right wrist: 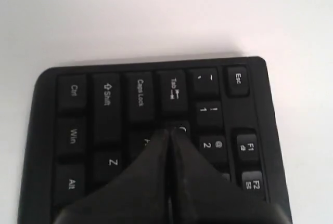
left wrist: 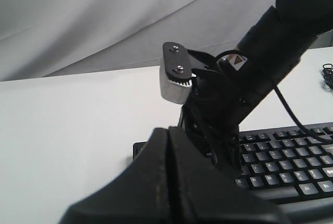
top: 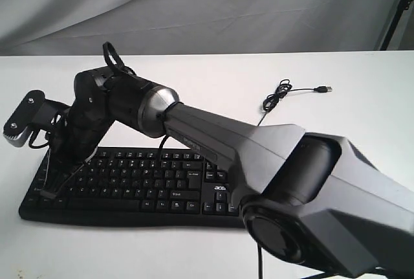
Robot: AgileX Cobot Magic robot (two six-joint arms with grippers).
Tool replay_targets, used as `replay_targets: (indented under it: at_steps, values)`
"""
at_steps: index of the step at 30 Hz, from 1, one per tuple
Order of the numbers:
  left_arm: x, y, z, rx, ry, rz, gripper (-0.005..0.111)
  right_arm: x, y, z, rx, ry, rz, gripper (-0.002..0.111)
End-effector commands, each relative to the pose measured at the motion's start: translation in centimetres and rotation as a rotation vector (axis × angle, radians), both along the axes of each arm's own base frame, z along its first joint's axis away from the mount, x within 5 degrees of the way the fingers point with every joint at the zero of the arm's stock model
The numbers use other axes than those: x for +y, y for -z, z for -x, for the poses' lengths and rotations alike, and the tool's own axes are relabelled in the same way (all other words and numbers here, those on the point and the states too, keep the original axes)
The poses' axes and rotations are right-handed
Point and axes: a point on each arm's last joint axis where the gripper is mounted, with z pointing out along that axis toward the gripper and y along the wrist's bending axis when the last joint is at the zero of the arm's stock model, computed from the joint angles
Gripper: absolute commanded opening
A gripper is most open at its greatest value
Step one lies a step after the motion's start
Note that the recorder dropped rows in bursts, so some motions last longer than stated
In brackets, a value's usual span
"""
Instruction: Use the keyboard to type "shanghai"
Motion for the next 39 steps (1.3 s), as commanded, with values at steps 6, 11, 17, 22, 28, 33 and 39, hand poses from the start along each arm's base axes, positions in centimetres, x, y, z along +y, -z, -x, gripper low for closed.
replay_targets:
  at_steps: [6,11,17,22,28,33,39]
  values:
    - [0.0,0.1,0.0,-0.003,0.004,0.003,0.000,0.9,-0.6,0.3,0.007,-0.004,-0.020,0.000]
    - [0.0,0.1,0.0,-0.003,0.004,0.003,0.000,1.0,0.3,0.3,0.029,0.001,-0.023,0.000]
    - [0.0,0.1,0.0,-0.003,0.004,0.003,0.000,1.0,0.3,0.3,0.027,-0.002,-0.023,0.000]
    - [0.0,0.1,0.0,-0.003,0.004,0.003,0.000,1.0,0.3,0.4,0.026,-0.007,-0.021,0.000]
    - [0.0,0.1,0.0,-0.003,0.004,0.003,0.000,1.1,0.2,0.5,0.029,-0.015,-0.026,0.000]
    - [0.0,0.1,0.0,-0.003,0.004,0.003,0.000,1.1,0.2,0.6,0.032,-0.028,-0.026,0.000]
    - [0.0,0.1,0.0,-0.003,0.004,0.003,0.000,1.1,0.3,0.6,0.034,-0.031,-0.022,0.000]
